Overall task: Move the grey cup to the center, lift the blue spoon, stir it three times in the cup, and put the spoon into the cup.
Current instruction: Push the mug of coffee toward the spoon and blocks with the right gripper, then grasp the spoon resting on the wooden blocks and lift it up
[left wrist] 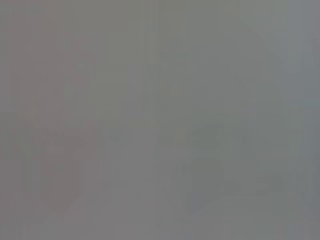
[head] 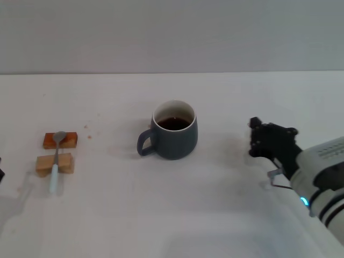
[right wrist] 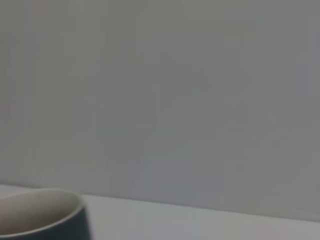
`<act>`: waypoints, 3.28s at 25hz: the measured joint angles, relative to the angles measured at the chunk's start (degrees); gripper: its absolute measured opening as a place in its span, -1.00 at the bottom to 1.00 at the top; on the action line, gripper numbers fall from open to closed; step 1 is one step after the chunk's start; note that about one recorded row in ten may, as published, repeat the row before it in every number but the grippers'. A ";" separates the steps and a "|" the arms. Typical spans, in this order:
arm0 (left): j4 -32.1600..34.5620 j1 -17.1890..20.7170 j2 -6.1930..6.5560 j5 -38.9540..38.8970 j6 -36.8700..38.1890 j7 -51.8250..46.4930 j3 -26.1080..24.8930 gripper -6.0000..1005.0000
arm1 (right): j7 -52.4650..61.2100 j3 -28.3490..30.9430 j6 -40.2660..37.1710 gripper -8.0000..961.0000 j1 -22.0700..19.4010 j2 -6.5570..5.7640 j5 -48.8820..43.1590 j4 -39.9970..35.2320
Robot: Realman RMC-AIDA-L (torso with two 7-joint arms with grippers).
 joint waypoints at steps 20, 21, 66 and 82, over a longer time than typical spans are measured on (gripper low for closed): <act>-6.75 2.82 -0.24 -0.25 -7.64 0.68 12.97 0.43 | -0.29 4.13 -4.67 -0.99 -2.41 -0.16 0.20 -3.87; -6.82 2.53 -0.23 -0.25 -8.89 0.84 13.39 0.43 | -0.34 4.13 -4.68 -0.99 -2.41 -0.16 0.20 -3.88; -7.42 -1.17 -0.24 -0.32 -19.27 5.37 13.73 0.40 | -0.39 4.13 -4.67 -0.99 -2.08 -0.13 0.20 -4.10; -7.45 -1.27 -0.24 -0.90 -18.97 5.38 13.69 0.38 | -0.39 4.13 -4.44 -0.99 -1.88 -0.13 0.19 -4.10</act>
